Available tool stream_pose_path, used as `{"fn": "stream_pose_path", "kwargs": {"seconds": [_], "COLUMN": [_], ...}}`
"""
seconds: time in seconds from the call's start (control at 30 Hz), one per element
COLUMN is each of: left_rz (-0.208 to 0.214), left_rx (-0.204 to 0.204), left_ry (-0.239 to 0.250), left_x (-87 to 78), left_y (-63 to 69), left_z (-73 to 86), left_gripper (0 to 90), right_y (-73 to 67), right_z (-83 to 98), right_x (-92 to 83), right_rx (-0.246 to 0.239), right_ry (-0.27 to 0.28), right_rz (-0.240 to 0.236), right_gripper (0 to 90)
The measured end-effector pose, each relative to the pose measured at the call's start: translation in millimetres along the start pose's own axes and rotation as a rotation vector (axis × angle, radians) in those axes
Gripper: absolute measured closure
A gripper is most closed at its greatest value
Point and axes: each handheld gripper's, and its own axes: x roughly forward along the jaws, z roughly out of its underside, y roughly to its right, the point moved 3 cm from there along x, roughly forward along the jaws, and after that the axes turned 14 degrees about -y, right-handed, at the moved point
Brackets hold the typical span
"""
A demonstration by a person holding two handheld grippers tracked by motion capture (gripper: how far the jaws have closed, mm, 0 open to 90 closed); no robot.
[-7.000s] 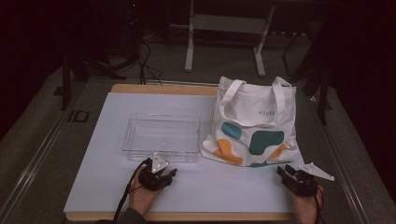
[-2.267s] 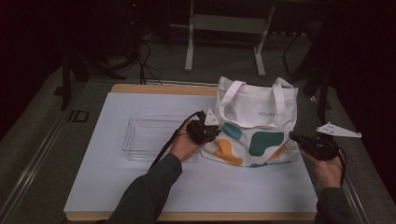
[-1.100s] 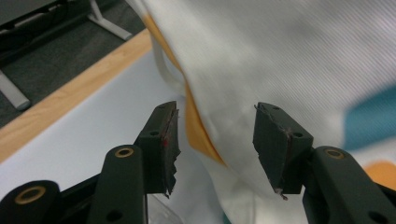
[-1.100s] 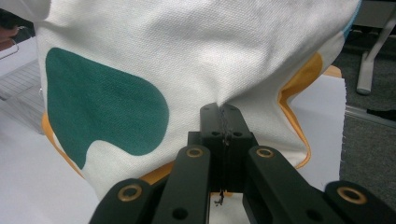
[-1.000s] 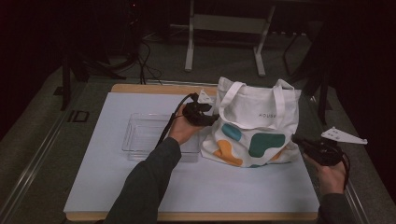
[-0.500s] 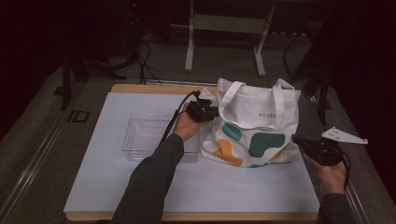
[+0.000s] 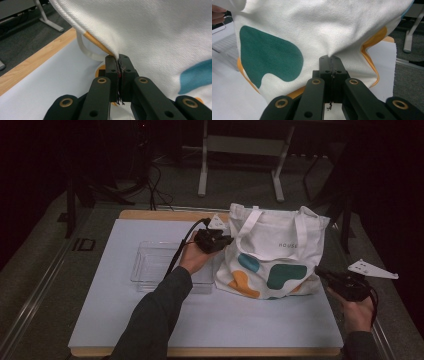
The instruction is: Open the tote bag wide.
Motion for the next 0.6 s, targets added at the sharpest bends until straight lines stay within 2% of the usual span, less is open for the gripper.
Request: {"fn": "stream_pose_path", "kwargs": {"seconds": [0.13, 0.23, 0.6], "left_rz": [0.01, 0.003, 0.005], "left_rx": [0.009, 0.035, 0.094], "left_ry": [0.03, 0.042, 0.048], "left_x": [-9.9, -17.7, -35.5], "left_y": [3.5, 9.4, 25.7], "left_z": [-1.0, -2.6, 0.5], "left_gripper": [88.2, 88.2, 88.2], "right_y": [-2.0, -3.5, -9.9], "right_z": [0.4, 2.2, 13.4], "right_x": [-3.7, -7.2, -18.6], "right_rx": [-0.013, -0.02, -0.038], "right_ry": [0.0, 0.005, 0.014], "right_rz": [0.016, 0.02, 0.029], "right_gripper": [90.0, 90.0, 90.0]}}
